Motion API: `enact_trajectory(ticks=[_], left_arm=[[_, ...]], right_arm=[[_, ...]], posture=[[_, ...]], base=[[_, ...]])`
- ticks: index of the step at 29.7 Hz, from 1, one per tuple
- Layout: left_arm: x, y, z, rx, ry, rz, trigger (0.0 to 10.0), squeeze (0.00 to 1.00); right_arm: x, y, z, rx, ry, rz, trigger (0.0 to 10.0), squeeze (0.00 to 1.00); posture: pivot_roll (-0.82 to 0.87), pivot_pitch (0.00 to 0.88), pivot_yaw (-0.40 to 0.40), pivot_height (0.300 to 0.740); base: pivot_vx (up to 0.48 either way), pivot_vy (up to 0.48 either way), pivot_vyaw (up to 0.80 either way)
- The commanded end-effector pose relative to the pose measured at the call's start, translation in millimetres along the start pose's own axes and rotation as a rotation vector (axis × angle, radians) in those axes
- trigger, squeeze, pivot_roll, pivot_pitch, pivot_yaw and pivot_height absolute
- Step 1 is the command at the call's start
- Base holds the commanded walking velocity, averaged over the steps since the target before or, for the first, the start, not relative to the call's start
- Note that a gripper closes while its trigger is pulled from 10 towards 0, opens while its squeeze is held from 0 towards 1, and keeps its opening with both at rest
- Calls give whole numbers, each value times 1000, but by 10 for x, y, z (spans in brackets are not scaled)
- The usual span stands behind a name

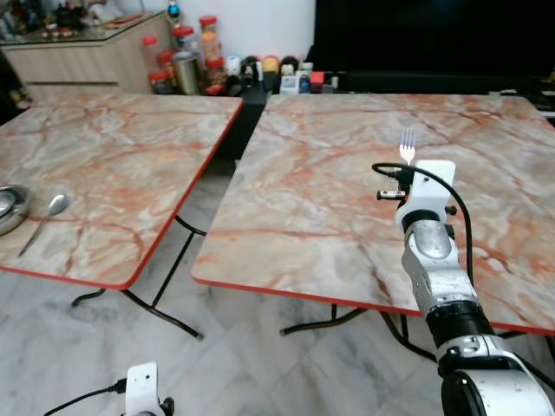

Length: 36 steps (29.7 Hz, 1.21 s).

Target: Setting the table

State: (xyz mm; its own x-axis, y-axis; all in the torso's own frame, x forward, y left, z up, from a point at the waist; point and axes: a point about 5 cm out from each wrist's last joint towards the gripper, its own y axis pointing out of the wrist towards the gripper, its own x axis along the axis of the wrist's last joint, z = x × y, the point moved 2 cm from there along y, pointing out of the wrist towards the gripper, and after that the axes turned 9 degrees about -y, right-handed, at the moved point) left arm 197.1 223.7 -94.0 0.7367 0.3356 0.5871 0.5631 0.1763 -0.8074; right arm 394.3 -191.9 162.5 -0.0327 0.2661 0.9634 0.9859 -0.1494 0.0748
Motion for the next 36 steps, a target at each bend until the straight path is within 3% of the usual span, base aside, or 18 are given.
enact_trajectory(ticks=[1,36], left_arm=[[15,-2,66,21,-5,-1,10000,0],[28,0,70,29,-8,-6,10000,0]], right_arm=[[145,16,97,25,-8,-49,10000,0],[156,-72,274,67,2,-46,10000,0]], posture=[[-1,0,50,740],[17,0,45,740]], base=[[0,480,0],[0,480,0]])
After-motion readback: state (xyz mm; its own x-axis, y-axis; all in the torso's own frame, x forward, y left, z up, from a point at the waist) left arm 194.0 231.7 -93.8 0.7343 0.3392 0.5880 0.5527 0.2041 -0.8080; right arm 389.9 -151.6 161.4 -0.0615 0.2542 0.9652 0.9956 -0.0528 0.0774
